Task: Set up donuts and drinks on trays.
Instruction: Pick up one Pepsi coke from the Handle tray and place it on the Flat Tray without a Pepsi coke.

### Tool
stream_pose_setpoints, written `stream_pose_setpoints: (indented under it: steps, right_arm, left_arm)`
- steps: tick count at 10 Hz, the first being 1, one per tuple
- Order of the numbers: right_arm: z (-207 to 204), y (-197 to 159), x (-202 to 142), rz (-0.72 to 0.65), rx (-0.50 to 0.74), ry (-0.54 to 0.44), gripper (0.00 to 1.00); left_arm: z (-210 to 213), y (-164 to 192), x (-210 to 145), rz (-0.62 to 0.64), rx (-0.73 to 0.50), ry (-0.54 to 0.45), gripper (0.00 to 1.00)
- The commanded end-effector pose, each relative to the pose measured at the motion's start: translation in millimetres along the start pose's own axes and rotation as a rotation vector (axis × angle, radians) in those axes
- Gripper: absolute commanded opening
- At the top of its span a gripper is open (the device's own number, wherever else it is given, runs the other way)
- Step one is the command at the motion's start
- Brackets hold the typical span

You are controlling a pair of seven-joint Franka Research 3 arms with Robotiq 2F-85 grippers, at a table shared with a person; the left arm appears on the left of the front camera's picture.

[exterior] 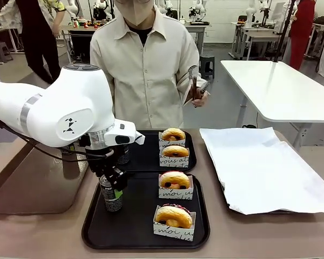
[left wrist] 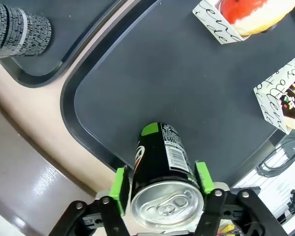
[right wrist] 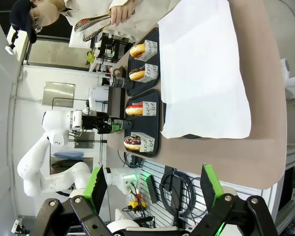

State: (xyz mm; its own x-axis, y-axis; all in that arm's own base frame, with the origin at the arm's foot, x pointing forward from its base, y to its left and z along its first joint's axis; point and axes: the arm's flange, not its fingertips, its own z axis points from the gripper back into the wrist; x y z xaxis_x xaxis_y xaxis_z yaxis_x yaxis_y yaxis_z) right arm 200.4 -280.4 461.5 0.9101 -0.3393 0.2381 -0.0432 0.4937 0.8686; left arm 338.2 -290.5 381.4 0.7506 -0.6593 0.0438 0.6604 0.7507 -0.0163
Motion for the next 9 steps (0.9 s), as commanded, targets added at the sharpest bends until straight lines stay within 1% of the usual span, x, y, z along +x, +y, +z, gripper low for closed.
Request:
stream_pose_setpoints:
  steps: [1, 2, 3, 4, 5, 6, 7, 8, 9]
  right_arm:
    - [1, 0, 2, 0.014, 0.023, -0.012, 1.00]
    - [1, 0, 2, 0.014, 0.023, -0.012, 1.00]
    - [1, 0, 2, 0.014, 0.023, -0.012, 1.00]
    - [1, 0, 2, 0.014, 0.023, -0.012, 1.00]
    - [1, 0, 2, 0.014, 0.023, -0.012, 1.00]
    - [1, 0, 2, 0.014, 0.023, -0.012, 1.00]
    - [1, 0, 2, 0.014, 0.023, -0.012, 1.00]
    - [1, 0, 2, 0.014, 0.023, -0.012, 1.00]
    - [1, 0, 2, 0.014, 0.023, -0.012, 1.00]
  left_arm:
    - [6, -4, 3, 0.013, 0.020, -0.027, 1.00]
    - [11, -3, 2, 0.020, 0.030, -0.036, 1.00]
    - [17, -1, -1, 0.036, 0.037, -0.038, 0.91]
    - [25, 1, -3, 0.055, 0.057, -0.049, 1.00]
    - [36, 2, -5, 0.105, 0.096, -0.071, 1.00]
    - [51, 0, -10, 0.162, 0.105, -0.089, 1.00]
    - [67, -3, -17, 0.200, 0.149, -0.101, 1.00]
    - [85, 2, -29, 0.221, 0.170, -0.099, 1.00]
    - [101, 13, -38, 0.252, 0.152, -0.078, 1.00]
